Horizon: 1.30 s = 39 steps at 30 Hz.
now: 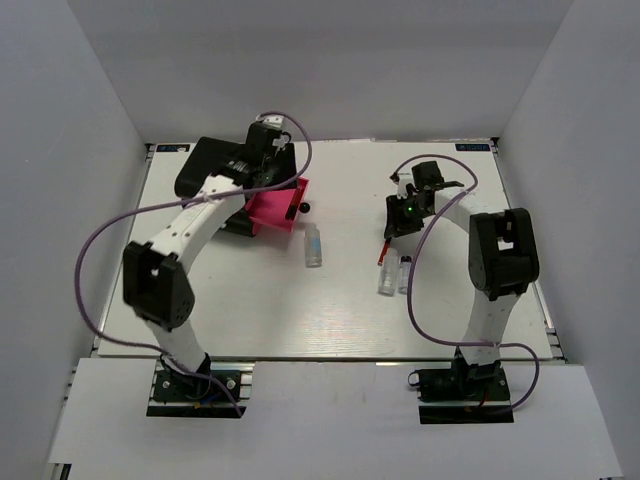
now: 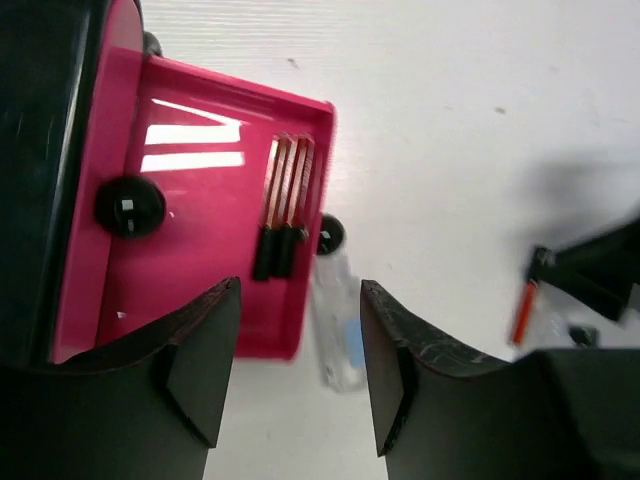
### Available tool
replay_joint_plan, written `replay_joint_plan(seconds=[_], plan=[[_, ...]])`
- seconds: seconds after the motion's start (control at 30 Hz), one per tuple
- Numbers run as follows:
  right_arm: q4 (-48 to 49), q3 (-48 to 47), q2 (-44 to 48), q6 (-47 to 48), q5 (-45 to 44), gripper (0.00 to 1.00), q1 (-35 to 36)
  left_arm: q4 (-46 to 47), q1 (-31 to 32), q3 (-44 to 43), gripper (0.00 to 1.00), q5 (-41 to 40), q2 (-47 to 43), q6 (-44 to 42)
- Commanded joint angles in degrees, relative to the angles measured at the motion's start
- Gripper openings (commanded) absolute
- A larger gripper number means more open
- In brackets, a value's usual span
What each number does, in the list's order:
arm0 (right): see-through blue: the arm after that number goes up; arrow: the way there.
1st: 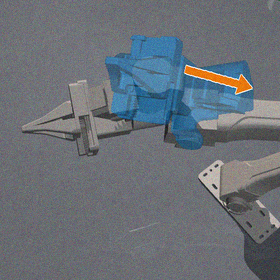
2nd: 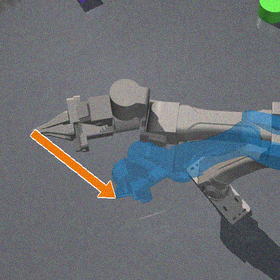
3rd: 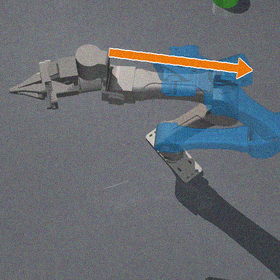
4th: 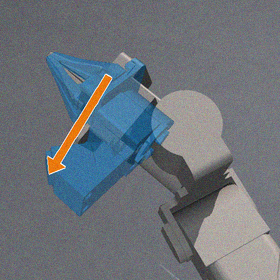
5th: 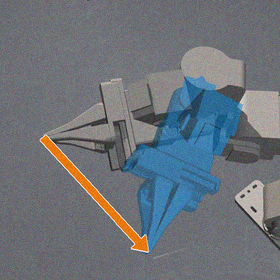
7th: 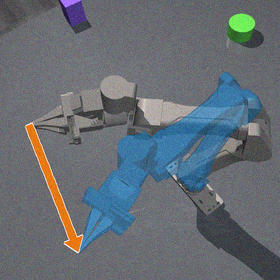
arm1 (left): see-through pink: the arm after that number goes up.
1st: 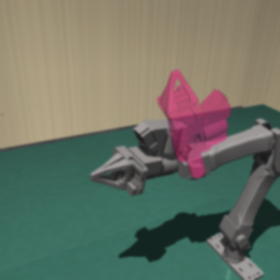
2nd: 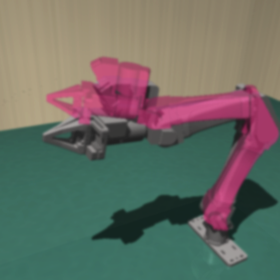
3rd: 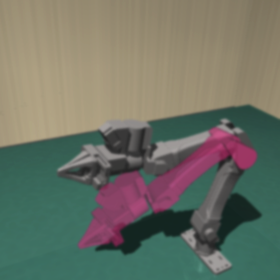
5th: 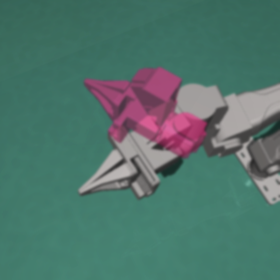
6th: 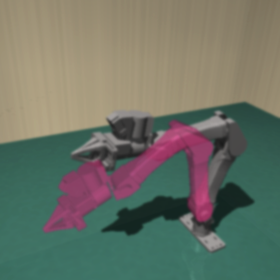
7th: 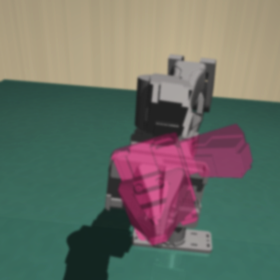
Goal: Organize the makeup
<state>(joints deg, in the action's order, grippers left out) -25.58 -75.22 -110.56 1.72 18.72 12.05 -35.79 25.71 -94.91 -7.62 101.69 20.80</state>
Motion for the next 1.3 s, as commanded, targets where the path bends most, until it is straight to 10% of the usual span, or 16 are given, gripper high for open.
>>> replay_joint_plan(seconds=[0.0, 0.67, 1.27], plan=[[-0.9, -3.5, -1.7, -1.2, -2.6, 0.44, 0.6, 7.2, 0.3, 6.2, 0.62, 5.3, -9.6, 1.8], [-1.7, -3.7, -5.0, -4.3, -4.9, 0.19, 4.7, 9.0, 0.8, 29.2, 0.62, 4.0, -29.5, 11.9], [-0.9, -17.0, -7.3, -5.4, 13.0, 0.02, 5.3, 8.2, 0.8, 34.1, 0.62, 5.2, -33.5, 15.2]])
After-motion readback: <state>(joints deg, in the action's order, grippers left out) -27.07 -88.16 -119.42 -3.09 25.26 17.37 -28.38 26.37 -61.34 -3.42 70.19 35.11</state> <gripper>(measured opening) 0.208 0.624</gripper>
